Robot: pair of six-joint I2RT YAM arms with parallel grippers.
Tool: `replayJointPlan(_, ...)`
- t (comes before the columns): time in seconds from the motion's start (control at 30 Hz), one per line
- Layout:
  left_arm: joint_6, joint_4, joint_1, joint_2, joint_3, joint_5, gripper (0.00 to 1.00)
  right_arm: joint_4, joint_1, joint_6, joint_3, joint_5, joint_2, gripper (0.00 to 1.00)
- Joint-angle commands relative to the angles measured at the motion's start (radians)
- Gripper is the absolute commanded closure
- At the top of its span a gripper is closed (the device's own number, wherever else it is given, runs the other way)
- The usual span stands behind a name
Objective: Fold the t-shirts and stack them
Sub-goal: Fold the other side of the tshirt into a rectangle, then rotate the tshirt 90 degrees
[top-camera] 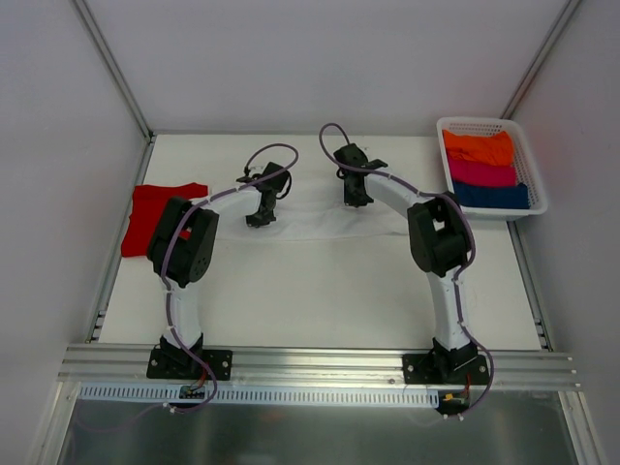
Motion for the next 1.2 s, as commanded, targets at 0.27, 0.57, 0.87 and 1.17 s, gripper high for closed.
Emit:
replayJointPlan(0.27, -0.041, -0.073, -0.011, -0.045, -0.071, -0.020, 1.00, 0.037, 0.002, -0.020, -0.226, 0.101, -0.340, 0.99)
replayJointPlan(0.57, -0.077, -0.072, -0.066, -0.053, -0.094, -0.021, 1.00, 0.009, 0.003, 0.022, -0.358, 0.145, -0.417, 0.99)
replayJointPlan(0.87, -0.083, -0.073, -0.095, -0.085, -0.113, -0.018, 1.00, -0.023, -0.003, 0.054, -0.240, 0.040, -0.167, 0.99)
replayJointPlan(1.17, -0.142, -0.073, -0.157, -0.155, -0.200, -0.003, 1.00, -0.066, -0.035, 0.043, -0.114, -0.005, -0.085, 0.99)
